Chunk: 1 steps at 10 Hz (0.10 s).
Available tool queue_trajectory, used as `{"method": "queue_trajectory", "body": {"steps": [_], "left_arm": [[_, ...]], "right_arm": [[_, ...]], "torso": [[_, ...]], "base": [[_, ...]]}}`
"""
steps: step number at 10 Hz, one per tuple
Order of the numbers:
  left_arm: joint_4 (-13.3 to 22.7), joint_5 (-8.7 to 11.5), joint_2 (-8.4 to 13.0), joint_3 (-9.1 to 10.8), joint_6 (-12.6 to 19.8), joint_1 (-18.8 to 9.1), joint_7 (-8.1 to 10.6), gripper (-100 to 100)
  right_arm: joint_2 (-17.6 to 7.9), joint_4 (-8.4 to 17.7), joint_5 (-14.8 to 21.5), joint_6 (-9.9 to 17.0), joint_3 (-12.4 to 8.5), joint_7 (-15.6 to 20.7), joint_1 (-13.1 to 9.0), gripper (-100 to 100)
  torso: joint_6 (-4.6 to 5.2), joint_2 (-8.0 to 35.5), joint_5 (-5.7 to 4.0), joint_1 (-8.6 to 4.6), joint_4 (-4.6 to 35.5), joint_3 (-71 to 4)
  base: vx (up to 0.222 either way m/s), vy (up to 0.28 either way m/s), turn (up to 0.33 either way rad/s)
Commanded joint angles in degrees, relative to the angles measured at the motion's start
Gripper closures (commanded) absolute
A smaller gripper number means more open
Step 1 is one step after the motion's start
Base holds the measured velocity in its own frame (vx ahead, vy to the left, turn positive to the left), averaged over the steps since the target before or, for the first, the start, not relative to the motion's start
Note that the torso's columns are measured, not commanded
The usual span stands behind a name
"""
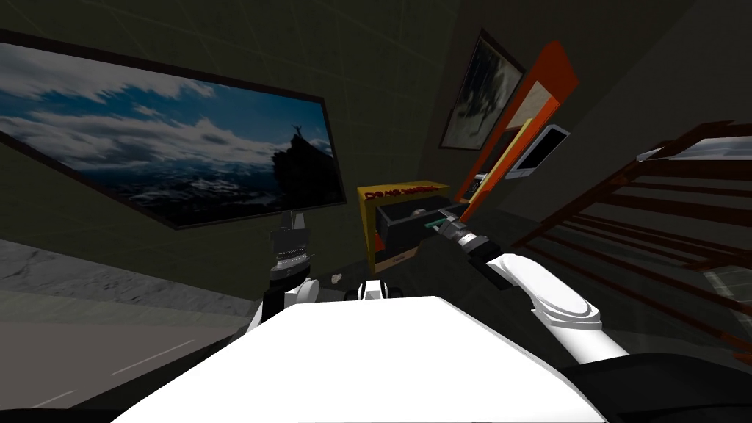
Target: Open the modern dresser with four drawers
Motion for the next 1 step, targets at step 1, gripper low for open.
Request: {"method": "queue_trajectory", "body": {"steps": [1], "left_arm": [[0.00, 0.00, 0.00, 0.00, 0.00, 0.00, 0.00, 0]], "right_arm": [[0.01, 0.05, 0.01, -0.01, 0.02, 0.01, 0.04, 0]], "torso": [[0.00, -0.03, -0.02, -0.02, -0.03, -0.02]], "base": [[0.000, 0.000, 0.000]]}}
